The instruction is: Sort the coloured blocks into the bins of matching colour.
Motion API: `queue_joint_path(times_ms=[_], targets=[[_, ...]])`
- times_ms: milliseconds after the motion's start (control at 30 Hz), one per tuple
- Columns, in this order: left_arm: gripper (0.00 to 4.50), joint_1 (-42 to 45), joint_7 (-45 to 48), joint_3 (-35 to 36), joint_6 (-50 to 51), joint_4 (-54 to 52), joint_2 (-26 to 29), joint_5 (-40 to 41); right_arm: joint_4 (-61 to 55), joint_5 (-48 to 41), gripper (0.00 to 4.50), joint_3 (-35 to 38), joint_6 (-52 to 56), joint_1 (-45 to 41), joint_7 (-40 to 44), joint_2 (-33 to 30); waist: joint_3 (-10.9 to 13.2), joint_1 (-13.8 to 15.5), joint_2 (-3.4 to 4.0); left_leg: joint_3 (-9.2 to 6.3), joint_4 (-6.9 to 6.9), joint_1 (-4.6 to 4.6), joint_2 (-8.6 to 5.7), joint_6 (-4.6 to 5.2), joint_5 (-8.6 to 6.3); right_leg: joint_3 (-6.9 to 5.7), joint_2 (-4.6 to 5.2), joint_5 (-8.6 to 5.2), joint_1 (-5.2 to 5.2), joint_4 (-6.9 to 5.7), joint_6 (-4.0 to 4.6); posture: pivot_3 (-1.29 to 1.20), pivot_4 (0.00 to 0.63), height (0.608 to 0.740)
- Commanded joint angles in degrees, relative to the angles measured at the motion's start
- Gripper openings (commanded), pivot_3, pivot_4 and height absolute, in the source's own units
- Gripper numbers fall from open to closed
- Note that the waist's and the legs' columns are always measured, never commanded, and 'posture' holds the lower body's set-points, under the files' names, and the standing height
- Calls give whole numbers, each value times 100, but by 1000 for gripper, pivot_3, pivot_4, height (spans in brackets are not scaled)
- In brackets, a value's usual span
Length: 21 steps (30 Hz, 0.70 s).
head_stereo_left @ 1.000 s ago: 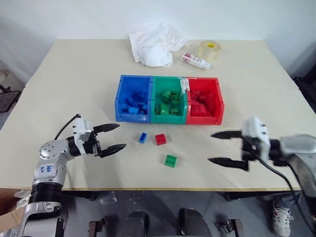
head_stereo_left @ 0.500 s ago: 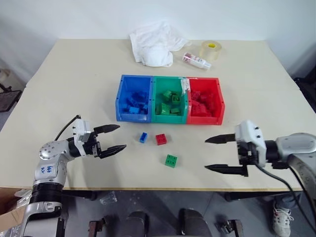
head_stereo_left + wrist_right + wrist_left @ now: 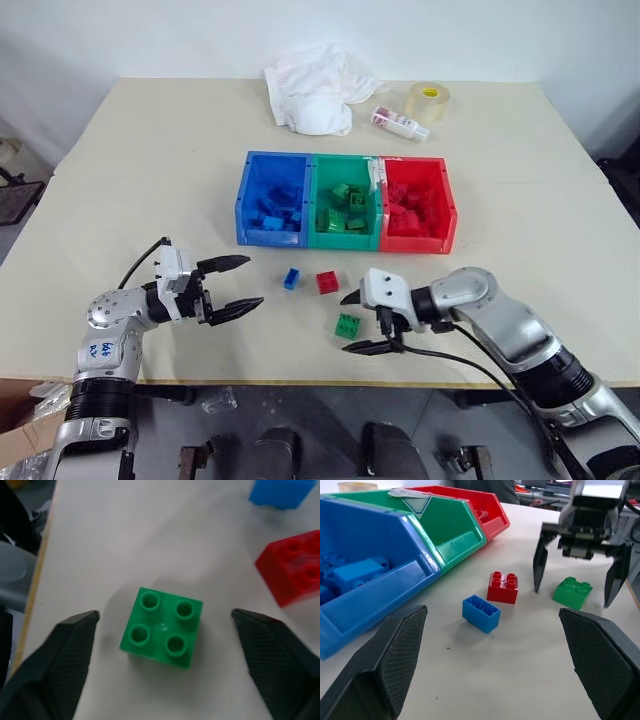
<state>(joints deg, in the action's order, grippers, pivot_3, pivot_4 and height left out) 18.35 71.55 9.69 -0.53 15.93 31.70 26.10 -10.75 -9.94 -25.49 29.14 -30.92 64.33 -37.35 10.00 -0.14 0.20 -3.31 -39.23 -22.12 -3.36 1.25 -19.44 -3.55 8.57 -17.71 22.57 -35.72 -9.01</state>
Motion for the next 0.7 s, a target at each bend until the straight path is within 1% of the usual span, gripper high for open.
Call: queue_joint_path(times_ms=[33, 200, 333, 467, 567, 700], targets=[[4500, -85, -51, 95, -2, -276, 41, 131, -151, 56, 3169, 50, -81, 13, 35, -19, 0, -4, 0, -1, 0, 0, 1, 0, 0, -1, -1, 0, 0, 0, 0, 0, 150, 740], [4500, -145, -75, 100, 14, -337, 49, 146, -265, 7, 1483, 192, -92, 22, -11, -5, 0, -7, 0, -1, 0, 0, 2, -1, 0, -2, -1, 0, 0, 0, 0, 0, 150, 740], [4500, -131, -87, 70, 13, -344, 37, 152, -423, -176, 1459, 435, -4, -61, -62, 59, 0, -7, 0, -1, 0, 0, 2, -1, 0, -2, -1, 0, 0, -1, 0, 0, 150, 740], [4500, -107, -84, 58, 9, -342, 28, 151, -174, -281, 1459, 868, 133, -571, -449, 399, 0, -25, 0, 0, 0, 0, 2, -2, 1, -1, -1, 0, 1, -1, 0, 0, 150, 740], [4500, -92, -72, 47, -1, -342, 21, 149, 737, -29, 1459, 998, -111, -1333, -703, 604, 0, -43, 0, -1, 1, 1, 4, -3, 1, -1, -3, 0, 3, -5, 0, 0, 150, 740], [4500, -39, -103, 25, -21, -338, -17, 137, 2432, 507, 1459, 993, -868, -2262, -1263, 977, 0, -79, 0, -3, 3, 1, 2, -3, 1, -2, -2, 0, 4, -7, 0, 0, 150, 740]])
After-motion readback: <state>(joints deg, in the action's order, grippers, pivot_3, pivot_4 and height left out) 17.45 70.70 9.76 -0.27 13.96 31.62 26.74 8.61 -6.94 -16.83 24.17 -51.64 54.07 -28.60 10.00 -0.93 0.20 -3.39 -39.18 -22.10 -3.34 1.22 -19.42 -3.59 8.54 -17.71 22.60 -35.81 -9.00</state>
